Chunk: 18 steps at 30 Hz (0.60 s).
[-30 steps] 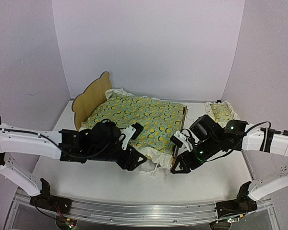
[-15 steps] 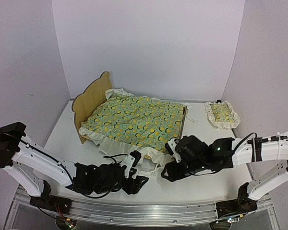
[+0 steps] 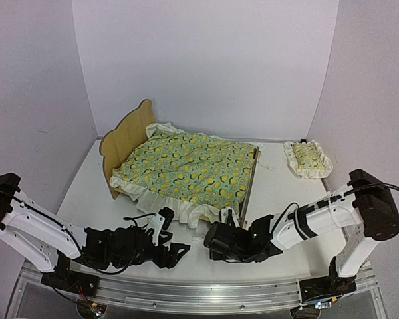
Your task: Set up the pet bed
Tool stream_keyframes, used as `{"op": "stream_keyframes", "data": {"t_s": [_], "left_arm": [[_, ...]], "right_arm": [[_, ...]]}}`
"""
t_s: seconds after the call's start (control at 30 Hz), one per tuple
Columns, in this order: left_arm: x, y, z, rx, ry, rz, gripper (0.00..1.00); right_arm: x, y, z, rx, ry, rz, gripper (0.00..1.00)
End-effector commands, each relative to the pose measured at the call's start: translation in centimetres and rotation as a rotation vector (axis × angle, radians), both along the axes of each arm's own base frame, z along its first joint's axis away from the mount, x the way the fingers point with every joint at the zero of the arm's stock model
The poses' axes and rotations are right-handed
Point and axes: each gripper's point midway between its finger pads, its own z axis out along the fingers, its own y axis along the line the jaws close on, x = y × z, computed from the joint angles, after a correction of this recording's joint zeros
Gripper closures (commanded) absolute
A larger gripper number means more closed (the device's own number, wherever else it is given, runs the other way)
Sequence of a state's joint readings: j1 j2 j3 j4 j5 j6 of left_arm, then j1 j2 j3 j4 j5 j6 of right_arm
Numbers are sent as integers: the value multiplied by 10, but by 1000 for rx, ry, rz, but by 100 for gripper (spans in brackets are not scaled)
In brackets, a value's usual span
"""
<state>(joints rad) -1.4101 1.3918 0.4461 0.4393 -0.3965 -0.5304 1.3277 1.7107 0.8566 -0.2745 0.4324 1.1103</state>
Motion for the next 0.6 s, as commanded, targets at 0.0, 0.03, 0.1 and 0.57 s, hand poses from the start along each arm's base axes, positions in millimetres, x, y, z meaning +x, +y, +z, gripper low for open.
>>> {"op": "stream_keyframes", "data": {"t_s": [0.0,0.03,0.1,0.57], "left_arm": [[7,10,25,-133,5,59,25],[7,12,25,-139,7,60,25],[6,14,25,-142,10,58,26],[2,18,30,-169,10,32,26]], "right_arm": [[22,35,26,111,-104,-84,46],[25,39,26,109,-111,-88,47],[28,39,21,92,-118,-111,50],[40,22,-10,-93,-191,-153,64]]}}
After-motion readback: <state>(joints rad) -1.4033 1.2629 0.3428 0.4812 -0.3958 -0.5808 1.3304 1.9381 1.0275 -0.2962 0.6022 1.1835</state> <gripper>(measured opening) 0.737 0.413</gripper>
